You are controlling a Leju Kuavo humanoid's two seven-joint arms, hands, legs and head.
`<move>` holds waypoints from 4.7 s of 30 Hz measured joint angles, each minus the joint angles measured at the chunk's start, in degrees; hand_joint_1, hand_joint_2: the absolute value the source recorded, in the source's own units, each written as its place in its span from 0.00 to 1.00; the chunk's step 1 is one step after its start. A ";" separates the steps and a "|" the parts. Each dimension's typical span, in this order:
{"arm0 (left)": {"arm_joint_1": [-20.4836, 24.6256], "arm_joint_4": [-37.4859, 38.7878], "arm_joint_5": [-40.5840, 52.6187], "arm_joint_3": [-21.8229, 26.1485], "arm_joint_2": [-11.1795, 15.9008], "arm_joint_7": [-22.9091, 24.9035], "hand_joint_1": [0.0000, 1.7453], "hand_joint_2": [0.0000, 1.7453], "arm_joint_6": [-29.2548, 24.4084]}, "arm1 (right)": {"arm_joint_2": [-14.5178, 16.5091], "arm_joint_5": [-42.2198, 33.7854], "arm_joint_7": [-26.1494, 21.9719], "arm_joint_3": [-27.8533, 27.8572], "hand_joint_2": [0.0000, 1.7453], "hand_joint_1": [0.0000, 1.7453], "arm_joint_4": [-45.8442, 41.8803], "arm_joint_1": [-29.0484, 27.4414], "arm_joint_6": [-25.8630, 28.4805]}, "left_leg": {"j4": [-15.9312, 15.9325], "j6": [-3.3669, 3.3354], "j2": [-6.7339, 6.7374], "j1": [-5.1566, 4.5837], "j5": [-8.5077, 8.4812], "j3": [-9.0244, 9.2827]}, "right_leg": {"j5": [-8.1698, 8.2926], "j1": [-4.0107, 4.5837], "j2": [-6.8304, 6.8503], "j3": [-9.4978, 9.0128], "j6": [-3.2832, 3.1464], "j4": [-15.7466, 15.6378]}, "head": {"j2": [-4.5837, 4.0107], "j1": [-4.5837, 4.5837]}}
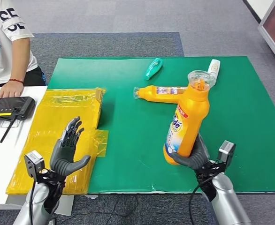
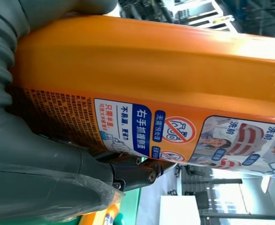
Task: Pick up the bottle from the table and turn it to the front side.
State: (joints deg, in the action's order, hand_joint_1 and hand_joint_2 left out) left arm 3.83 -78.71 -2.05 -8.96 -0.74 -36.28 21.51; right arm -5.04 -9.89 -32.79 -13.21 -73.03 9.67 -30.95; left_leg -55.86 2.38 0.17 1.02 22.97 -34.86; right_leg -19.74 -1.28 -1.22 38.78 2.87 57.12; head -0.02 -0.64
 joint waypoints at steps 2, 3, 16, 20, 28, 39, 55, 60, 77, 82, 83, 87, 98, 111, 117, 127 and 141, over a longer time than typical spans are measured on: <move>-0.01 0.00 0.01 -0.34 0.00 0.16 0.00 1.00 0.00 | 1.20 0.55 0.25 0.35 1.00 1.00 -0.21 -0.25 0.35 | 0.00 0.00 0.01 0.00 0.00 0.00 | 0.00 0.00 0.00 0.01 0.00 0.00 | 0.00 -0.01; 0.01 0.00 0.03 -0.52 0.01 0.25 0.00 1.00 0.01 | 1.70 1.56 0.21 0.43 1.00 1.00 -0.28 -0.34 1.14 | 0.00 0.00 0.00 0.00 0.00 0.00 | 0.00 0.00 0.00 0.01 0.00 0.00 | 0.00 -0.01; 5.43 0.53 -2.31 -4.05 0.54 5.50 0.00 1.00 3.26 | 8.17 13.83 -2.26 -3.66 1.00 1.00 -0.67 -0.58 15.01 | 0.00 0.06 -0.01 0.00 -0.06 -0.02 | 0.01 0.01 0.00 0.01 -0.01 0.01 | 0.00 0.00; 7.70 0.89 -6.12 -5.28 0.79 8.73 0.00 1.00 5.82 | 8.81 14.81 -2.37 -5.60 1.00 1.00 -0.51 -0.31 17.20 | 0.00 0.06 -0.01 0.00 -0.06 -0.03 | 0.01 0.00 0.01 0.01 -0.01 0.01 | 0.00 -0.01; 13.32 3.35 -18.51 -7.22 1.97 16.26 0.00 1.00 12.79 | 9.26 16.93 -3.17 -8.48 1.00 1.00 0.67 0.90 20.65 | 0.00 0.09 -0.01 0.00 -0.09 -0.04 | 0.02 0.00 0.01 0.04 -0.02 0.01 | 0.00 0.00; 19.62 7.23 -27.09 -10.59 3.13 23.04 0.00 1.00 14.32 | 9.92 21.30 -3.54 -12.22 1.00 1.00 2.49 2.28 26.64 | 0.00 0.09 -0.01 0.00 -0.12 -0.06 | 0.04 0.00 0.01 0.06 -0.03 0.02 | 0.00 -0.01; 22.79 9.57 -26.57 -13.67 4.32 23.25 0.00 1.00 11.22 | 10.37 24.61 -1.97 -18.41 1.00 1.00 8.04 4.19 30.11 | 0.00 0.11 -0.01 0.00 -0.14 -0.12 | 0.05 0.01 0.00 0.13 -0.05 0.03 | 0.00 0.00; 23.45 10.12 -26.53 -14.18 4.37 23.52 0.00 1.00 11.04 | 10.50 24.64 -1.62 -19.36 1.00 1.00 10.18 4.98 30.43 | 0.00 0.11 -0.01 0.00 -0.14 -0.12 | 0.06 0.01 0.01 0.13 -0.05 0.03 | 0.00 0.00; 24.22 10.84 -28.13 -15.92 4.61 25.09 0.00 1.00 11.60 | 10.50 24.58 0.19 -17.97 1.00 1.00 13.08 8.50 37.59 | 0.00 0.11 0.00 0.00 -0.15 -0.13 | 0.07 0.01 0.00 0.15 -0.06 0.03 | 0.00 0.00; 24.22 10.84 -29.11 -16.38 4.74 25.55 0.00 1.00 12.10 | 10.49 24.60 0.47 -17.03 1.00 1.00 13.08 8.90 38.23 | 0.00 0.11 0.00 0.00 -0.15 -0.13 | 0.07 0.01 0.00 0.16 -0.06 0.03 | 0.00 0.00; 24.22 10.84 -29.13 -16.43 4.76 25.56 0.00 1.00 12.15 | 10.49 24.60 0.48 -16.93 1.00 1.00 13.08 8.98 38.24 | 0.00 0.11 0.00 0.00 -0.15 -0.14 | 0.07 0.01 0.00 0.16 -0.06 0.03 | 0.00 0.00; 24.25 10.84 -29.07 -16.63 4.81 25.72 0.00 1.00 12.22 | 10.49 24.66 0.49 -16.68 1.00 1.00 13.08 9.11 38.23 | 0.00 0.12 0.00 0.00 -0.15 -0.14 | 0.07 0.01 0.00 0.17 -0.06 0.03 | 0.00 0.01; 28.62 10.16 -28.52 -19.50 4.52 28.24 0.00 1.00 10.31 | 10.81 26.00 0.57 -16.93 1.00 1.00 13.33 9.21 37.84 | 0.00 0.11 0.00 0.00 -0.18 -0.15 | 0.11 0.01 0.01 0.17 -0.07 0.03 | 0.00 0.00; 31.17 10.12 -26.69 -21.24 3.70 25.53 0.00 1.00 8.04 | 11.49 25.78 1.57 -18.51 1.00 1.00 15.01 9.98 35.97 | 0.00 0.08 0.00 0.00 -0.21 -0.19 | 0.13 0.01 0.01 0.18 -0.09 0.04 | 0.00 0.00; 28.55 9.99 -27.95 -21.03 3.69 24.49 0.00 1.00 9.30 | 11.49 26.22 1.87 -19.17 1.00 1.00 15.67 10.36 35.80 | 0.00 0.07 -0.01 0.00 -0.22 -0.22 | 0.13 0.00 0.02 0.18 -0.09 0.04 | 0.00 0.01; 26.00 9.84 -29.60 -20.47 3.59 23.93 0.00 1.00 10.20 | 11.53 26.47 1.88 -19.57 1.00 1.00 15.34 10.74 36.17 | 0.00 0.06 0.00 0.00 -0.23 -0.22 | 0.14 0.00 0.02 0.19 -0.08 0.04 | 0.00 -0.01; 22.94 9.84 -30.51 -18.10 3.52 22.18 0.00 1.00 11.59 | 11.62 23.60 1.74 -19.99 1.00 1.00 11.95 10.53 31.74 | 0.00 0.06 0.00 0.00 -0.23 -0.22 | 0.14 0.01 0.02 0.20 -0.08 0.04 | 0.00 0.01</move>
State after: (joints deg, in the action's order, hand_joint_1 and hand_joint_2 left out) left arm 26.77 -68.87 -32.57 -27.06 2.78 -14.10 33.10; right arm 6.58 13.72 -31.05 -33.20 -61.08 20.21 0.79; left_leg -55.87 2.44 0.16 1.02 22.74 -35.08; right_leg -19.60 -1.28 -1.20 38.98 2.79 57.16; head -0.02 -0.64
